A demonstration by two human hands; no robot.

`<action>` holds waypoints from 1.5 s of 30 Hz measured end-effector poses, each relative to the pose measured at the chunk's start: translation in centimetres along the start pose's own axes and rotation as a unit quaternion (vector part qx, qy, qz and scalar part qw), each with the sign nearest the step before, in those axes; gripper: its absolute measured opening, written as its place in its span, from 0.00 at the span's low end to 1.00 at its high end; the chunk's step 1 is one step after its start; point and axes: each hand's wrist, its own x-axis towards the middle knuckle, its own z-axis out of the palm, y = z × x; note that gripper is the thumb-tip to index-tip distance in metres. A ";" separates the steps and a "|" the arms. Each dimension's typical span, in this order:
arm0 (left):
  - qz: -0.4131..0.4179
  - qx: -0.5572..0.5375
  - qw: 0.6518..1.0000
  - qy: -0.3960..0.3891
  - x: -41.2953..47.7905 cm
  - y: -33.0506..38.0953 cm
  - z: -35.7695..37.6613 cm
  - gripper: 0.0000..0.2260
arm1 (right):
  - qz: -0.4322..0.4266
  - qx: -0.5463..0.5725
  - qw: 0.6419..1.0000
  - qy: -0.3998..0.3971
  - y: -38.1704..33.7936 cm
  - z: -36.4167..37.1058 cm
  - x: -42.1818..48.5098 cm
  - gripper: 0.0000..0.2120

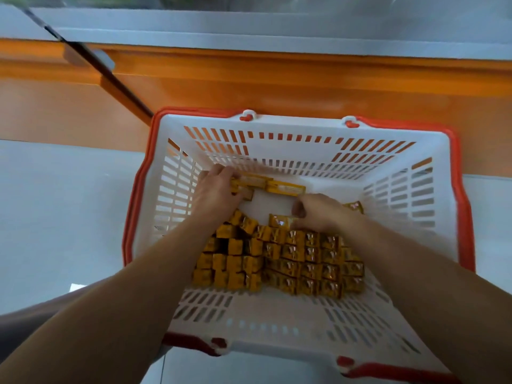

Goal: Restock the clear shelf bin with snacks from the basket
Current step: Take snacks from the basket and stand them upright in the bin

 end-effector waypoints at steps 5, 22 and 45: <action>-0.019 0.009 0.998 -0.054 0.7 0.4 0.1 0.21 | -0.027 -0.012 0.999 0.030 0.3 -1.0 -0.9 0.13; 0.010 0.040 0.995 -0.089 1.0 0.4 0.5 0.21 | 0.002 0.072 0.993 0.098 -0.4 0.7 0.6 0.35; 0.014 -0.082 0.994 -0.064 -0.4 1.1 -2.0 0.15 | 0.016 0.162 0.986 -0.043 -1.5 -3.0 -0.3 0.14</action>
